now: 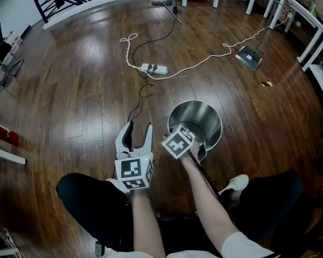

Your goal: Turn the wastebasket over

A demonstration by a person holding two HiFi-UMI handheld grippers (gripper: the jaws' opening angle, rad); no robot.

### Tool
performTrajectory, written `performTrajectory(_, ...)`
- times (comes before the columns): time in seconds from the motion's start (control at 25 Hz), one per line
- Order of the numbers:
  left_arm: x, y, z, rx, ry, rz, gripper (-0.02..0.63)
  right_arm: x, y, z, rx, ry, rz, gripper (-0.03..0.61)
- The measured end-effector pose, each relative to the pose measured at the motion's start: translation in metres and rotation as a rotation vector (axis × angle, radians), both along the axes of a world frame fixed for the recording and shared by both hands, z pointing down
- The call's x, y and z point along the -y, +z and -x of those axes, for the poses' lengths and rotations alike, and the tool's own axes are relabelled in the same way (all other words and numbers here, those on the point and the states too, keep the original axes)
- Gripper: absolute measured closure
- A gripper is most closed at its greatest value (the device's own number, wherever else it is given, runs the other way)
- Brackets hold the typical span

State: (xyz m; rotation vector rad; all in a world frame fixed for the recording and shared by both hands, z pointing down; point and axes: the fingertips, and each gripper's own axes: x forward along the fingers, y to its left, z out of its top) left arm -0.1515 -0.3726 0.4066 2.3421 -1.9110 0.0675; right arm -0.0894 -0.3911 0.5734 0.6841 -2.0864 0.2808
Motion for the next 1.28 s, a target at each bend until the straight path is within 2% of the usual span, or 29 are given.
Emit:
performTrajectory(0.12,0.002,0.000,0.001,-0.001,-0.002,-0.005,0.356,0.002,0.002,-0.004,0.041,0.059,0.044,0.491)
performTrajectory(0.28,0.000,0.000,0.002,-0.010,-0.001,-0.011,0.364,-0.001,0.003,-0.012,0.164,0.176,0.128,0.528)
performTrajectory(0.4,-0.002,0.001,0.007,-0.012,-0.014,-0.007,0.365,-0.006,-0.009,-0.009,0.203,0.144,0.114,0.528)
performTrajectory(0.48,-0.002,0.002,0.010,-0.018,-0.023,-0.001,0.365,-0.007,-0.026,-0.004,0.267,0.126,0.100,0.528)
performTrajectory(0.72,-0.003,0.000,0.007,-0.021,-0.017,-0.003,0.368,0.003,-0.088,-0.016,0.629,0.183,0.093,0.528)
performTrajectory(0.84,-0.004,0.002,0.004,-0.004,-0.010,0.002,0.370,0.005,-0.098,-0.023,0.857,0.196,0.137,0.528)
performTrajectory(0.92,-0.004,0.006,0.001,0.009,-0.004,0.009,0.370,0.004,-0.097,-0.026,0.957,0.180,0.160,0.529)
performTrajectory(1.04,-0.004,0.010,-0.001,0.008,-0.003,0.015,0.370,0.005,-0.093,-0.044,0.986,0.166,0.139,0.528)
performTrajectory(1.12,-0.004,0.012,-0.002,0.007,-0.003,0.022,0.370,0.011,-0.088,-0.068,0.987,0.194,0.108,0.525)
performTrajectory(1.2,-0.004,0.016,-0.006,0.008,0.003,0.031,0.370,0.022,-0.077,-0.102,0.948,0.275,0.058,0.523)
performTrajectory(1.28,-0.003,0.019,-0.010,0.008,0.011,0.037,0.370,0.032,-0.059,-0.139,0.857,0.367,0.010,0.511)
